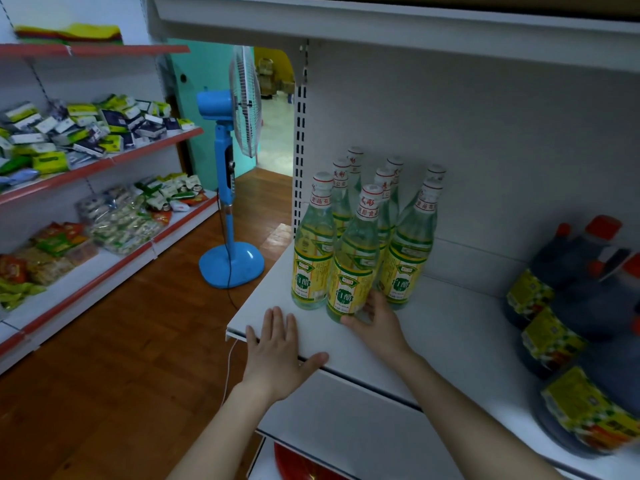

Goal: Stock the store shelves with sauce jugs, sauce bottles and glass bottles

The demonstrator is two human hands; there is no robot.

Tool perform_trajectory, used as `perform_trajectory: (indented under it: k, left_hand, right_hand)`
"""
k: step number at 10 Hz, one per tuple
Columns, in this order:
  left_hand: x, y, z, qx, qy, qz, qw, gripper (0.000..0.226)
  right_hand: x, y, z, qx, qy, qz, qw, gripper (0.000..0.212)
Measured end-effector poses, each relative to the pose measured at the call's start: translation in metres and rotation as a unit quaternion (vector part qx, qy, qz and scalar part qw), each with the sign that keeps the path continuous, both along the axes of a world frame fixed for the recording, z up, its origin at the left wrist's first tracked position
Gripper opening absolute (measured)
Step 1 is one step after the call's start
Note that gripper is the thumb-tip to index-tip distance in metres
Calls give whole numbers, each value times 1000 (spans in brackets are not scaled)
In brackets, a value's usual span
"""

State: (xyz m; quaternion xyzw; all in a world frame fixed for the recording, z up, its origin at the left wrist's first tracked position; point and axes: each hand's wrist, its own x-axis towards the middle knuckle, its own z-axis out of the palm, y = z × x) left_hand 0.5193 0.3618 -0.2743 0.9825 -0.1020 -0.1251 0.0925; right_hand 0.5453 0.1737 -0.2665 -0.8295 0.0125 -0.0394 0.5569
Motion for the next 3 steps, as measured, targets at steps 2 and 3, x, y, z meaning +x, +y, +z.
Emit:
perform_trajectory:
  k: [2, 3]
  left_hand:
    - [-1, 0, 3, 7, 2, -2, 1000, 137]
    - [-2, 1, 9, 4, -1, 11, 1000, 129]
  right_hand:
    - [-7, -5, 5, -40, 29, 14, 999, 69]
    - [-24, -11, 8, -92, 38, -3, 995, 76]
